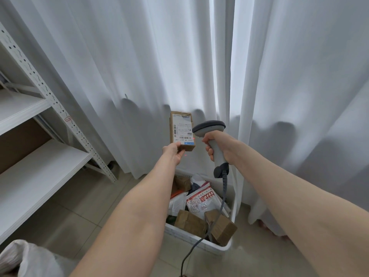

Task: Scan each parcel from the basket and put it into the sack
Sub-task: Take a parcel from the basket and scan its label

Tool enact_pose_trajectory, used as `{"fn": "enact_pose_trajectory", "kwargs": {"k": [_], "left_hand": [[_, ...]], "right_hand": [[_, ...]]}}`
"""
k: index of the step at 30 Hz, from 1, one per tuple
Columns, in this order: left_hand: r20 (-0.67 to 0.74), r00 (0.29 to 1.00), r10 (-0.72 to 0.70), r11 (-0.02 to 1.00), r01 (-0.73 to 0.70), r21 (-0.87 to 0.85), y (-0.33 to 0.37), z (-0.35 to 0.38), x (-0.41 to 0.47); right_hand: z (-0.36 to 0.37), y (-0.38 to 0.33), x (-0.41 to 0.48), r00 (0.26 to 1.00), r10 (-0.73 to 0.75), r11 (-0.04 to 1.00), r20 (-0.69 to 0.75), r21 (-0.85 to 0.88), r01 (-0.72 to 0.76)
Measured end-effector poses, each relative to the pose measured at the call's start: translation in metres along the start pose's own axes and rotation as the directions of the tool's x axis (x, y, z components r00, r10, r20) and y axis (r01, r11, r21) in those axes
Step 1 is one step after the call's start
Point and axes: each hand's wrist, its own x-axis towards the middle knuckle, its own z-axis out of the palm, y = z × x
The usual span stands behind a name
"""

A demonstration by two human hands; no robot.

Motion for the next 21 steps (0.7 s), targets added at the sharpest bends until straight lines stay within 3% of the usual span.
{"fn": "enact_pose_trajectory", "kwargs": {"k": [21], "left_hand": [[-0.022, 1.000, 0.013, 1.000, -0.013, 0.006, 0.002, -0.014, -0.013]], "right_hand": [[0.015, 0.010, -0.008, 1.000, 0.001, 1.000, 0.031, 0.006, -0.001]]}}
